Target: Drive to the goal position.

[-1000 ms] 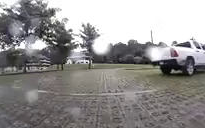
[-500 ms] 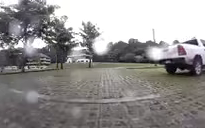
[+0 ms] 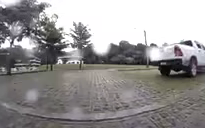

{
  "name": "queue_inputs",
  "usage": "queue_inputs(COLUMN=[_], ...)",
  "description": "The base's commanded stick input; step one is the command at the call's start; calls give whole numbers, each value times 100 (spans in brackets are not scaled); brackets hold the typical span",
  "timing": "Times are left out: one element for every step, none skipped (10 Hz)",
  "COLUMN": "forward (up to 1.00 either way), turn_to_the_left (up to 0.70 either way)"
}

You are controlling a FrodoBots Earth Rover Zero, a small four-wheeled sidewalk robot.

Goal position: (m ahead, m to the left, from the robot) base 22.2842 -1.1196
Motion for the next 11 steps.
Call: queue_inputs(forward=[85, 85, 85, 85, 85, 85, 85, 85, 85, 85, 85], turn_to_the_left=[0, 0, 0, 0, 0, 0, 0, 0, 0, 0, 0])
